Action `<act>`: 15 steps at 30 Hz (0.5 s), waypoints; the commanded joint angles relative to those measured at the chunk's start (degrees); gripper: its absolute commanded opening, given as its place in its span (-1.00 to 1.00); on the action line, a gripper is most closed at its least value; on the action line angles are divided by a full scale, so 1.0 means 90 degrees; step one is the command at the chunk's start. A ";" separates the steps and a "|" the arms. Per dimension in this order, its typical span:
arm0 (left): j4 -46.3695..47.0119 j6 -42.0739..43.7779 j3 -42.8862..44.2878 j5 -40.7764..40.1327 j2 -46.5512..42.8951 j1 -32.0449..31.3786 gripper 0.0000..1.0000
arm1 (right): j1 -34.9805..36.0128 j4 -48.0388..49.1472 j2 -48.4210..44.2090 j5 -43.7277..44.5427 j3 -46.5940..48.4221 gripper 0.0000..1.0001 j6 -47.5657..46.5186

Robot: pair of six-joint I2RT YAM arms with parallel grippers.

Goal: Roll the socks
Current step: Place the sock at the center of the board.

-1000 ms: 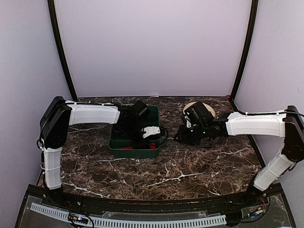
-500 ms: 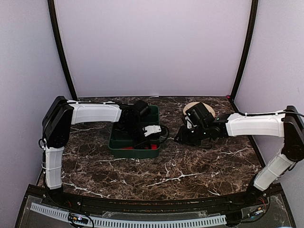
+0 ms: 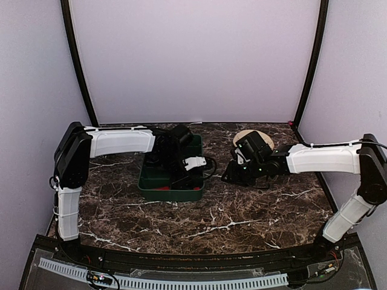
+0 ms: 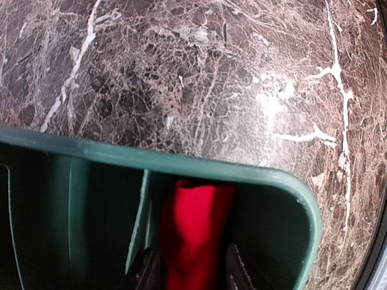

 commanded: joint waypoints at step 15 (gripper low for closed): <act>-0.1195 -0.0565 0.0514 -0.0574 -0.0802 -0.0033 -0.19 | -0.0048 0.0155 0.0012 0.0277 0.0252 -0.33 -0.0384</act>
